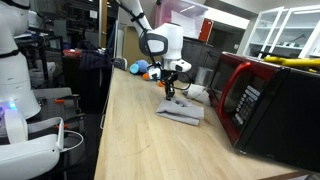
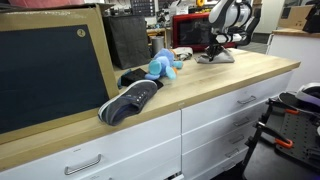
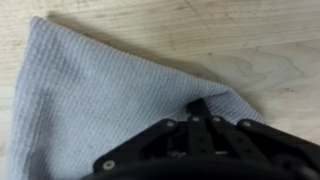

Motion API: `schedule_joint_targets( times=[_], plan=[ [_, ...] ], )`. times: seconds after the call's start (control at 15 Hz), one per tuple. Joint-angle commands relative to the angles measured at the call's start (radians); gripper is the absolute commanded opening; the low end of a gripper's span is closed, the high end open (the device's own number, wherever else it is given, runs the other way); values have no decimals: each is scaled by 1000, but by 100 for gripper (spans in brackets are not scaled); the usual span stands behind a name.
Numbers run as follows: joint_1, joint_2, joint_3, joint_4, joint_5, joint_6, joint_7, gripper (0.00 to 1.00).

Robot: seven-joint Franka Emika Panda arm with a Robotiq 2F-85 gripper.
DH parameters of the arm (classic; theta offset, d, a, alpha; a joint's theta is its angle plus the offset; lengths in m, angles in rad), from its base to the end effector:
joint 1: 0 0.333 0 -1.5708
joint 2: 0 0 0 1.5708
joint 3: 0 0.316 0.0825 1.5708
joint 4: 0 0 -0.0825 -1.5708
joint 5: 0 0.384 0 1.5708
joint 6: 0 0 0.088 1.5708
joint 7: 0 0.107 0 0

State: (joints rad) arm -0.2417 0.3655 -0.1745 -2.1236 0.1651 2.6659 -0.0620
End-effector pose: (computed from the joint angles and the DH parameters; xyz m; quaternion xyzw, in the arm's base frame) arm 0.5424 -0.2428 0.2570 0.9674 -0.2352 0.0932 0.0084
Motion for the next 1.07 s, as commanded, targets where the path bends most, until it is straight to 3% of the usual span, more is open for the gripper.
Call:
schedule_joint_targets(
  times=[0.0,0.47,0.87,0.93,1.0],
  plan=[
    [-17,-91,30,-113,0,-110,-60,0],
    [9,-262,22,-296,-16,-334,-125,0],
    [0,-399,-7,-412,-12,-405,-294,0],
    [-4,-425,-15,-425,20,-393,-355,26],
    [-4,-448,-23,-434,41,-383,-390,27]
  ],
)
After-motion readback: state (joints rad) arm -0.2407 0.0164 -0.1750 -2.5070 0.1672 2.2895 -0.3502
